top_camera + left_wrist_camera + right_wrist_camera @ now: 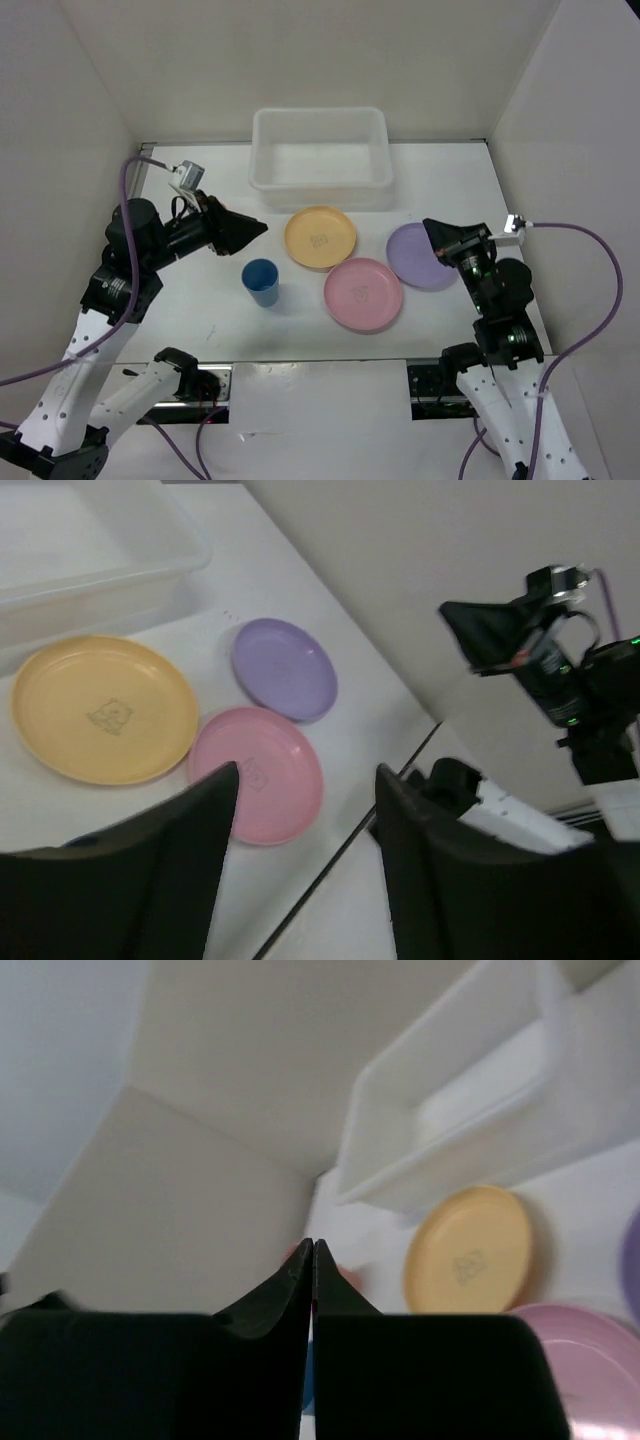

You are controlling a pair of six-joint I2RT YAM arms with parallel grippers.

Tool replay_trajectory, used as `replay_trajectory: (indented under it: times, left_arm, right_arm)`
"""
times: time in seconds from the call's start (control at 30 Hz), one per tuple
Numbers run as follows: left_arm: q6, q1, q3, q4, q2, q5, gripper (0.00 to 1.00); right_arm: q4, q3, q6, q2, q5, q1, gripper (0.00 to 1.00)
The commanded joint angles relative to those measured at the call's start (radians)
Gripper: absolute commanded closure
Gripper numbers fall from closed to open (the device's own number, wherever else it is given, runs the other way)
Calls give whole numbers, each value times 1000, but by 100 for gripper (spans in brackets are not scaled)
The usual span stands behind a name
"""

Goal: Place the mixed dishes into the plastic bin

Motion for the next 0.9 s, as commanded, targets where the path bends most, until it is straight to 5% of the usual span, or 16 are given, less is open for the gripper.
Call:
replay_trajectory:
  times: [0.0,0.03,0.1,0.2,0.23,0.27,0.3,0.37,0.4,0.53,0.57,0.63,0.7,0.87]
  left_arm:
    - [36,6,47,57,66,41,55]
    - [36,-3,47,66,80,41,81]
    - [54,-3,74,66,139,18,100]
    - [131,-3,165,-4,253,18,100]
    - [151,-3,186,-43,281,29,98]
    - [178,-3,211,-55,320,29,51]
    - [187,-3,211,-64,331,29,36]
    - [197,-3,211,-78,341,20,25]
    - [197,-3,211,-87,341,-12,31]
    - [197,6,183,-142,302,-124,96]
    - [197,6,173,-143,302,-124,100]
    - [207,15,173,-153,302,-115,100]
    - [207,15,173,-153,312,-91,81]
    - [207,15,173,-163,333,-59,64]
  right_arm:
    - [-66,144,-71,178,168,-11,98]
    - [-88,169,-82,233,180,-11,92]
    - [-115,235,-111,405,193,-29,63]
    - [-165,319,-164,615,136,-112,28]
    - [-183,335,-177,660,118,-160,22]
    - [-183,347,-191,730,98,-187,19]
    - [-194,358,-200,754,70,-213,19]
    - [-215,358,-211,785,81,-274,17]
    - [-230,370,-220,806,101,-288,17]
    - [-309,383,-230,896,132,-404,17]
    - [-309,383,-246,916,118,-419,17]
    - [-318,372,-257,976,128,-428,17]
    - [-329,372,-266,1015,154,-428,17]
    - [-369,384,-290,1114,278,-437,18]
